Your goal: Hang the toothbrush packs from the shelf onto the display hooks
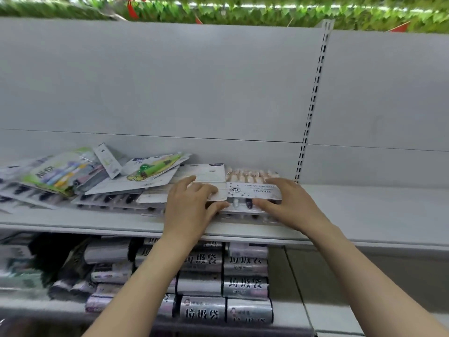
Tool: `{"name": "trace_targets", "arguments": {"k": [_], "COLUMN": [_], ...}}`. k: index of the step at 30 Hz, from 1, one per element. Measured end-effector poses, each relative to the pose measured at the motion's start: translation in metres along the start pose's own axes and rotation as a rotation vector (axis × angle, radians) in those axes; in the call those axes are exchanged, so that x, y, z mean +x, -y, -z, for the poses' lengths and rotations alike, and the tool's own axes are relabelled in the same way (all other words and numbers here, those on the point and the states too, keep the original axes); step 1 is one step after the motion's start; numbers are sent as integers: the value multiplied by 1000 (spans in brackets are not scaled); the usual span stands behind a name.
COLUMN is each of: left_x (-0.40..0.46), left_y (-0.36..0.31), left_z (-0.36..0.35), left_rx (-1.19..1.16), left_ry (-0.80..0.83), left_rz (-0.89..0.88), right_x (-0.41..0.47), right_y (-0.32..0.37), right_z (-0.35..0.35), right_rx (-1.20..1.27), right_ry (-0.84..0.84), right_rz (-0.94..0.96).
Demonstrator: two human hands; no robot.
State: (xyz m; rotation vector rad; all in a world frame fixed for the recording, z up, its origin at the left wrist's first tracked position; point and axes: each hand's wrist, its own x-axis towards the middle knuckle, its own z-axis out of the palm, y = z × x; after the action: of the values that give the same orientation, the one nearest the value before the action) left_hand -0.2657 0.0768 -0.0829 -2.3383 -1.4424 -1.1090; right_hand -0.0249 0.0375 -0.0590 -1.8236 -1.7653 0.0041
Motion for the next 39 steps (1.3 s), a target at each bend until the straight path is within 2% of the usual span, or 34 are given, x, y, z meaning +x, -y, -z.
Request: {"name": "trace_targets", "arguments": {"k": [5,10,16,21,27,30,35,39], "left_x": [0,4,4,5,1,0,3,2], "left_y": [2,7,9,11,13,11,3,-13], "left_z": [-4,-6,-6,-6,-11,-13,-14,-19], "left_rx": [-13,-2,-1,-11,-2,-26,-74,-125], "left_ry": [-35,-17,-37,-50,-61,-79,-152,-190], "left_rz": [11,4,-15,-17,-56,-68,-82,-144], "right_x": [4,10,10,15,28,22,10,1], "right_y": [0,8,15,16,0,-2,-9,-15], "right_z": [-2,1,8,15,13,21,47,57], "right_rx": [54,71,317,624,861,953,986,968], "right_ry": [10,-139,-131,-178,-96,-173,-420,-491], "right_rz": [-27,-81,-200,-357,-530,-531,-423,-361]}}
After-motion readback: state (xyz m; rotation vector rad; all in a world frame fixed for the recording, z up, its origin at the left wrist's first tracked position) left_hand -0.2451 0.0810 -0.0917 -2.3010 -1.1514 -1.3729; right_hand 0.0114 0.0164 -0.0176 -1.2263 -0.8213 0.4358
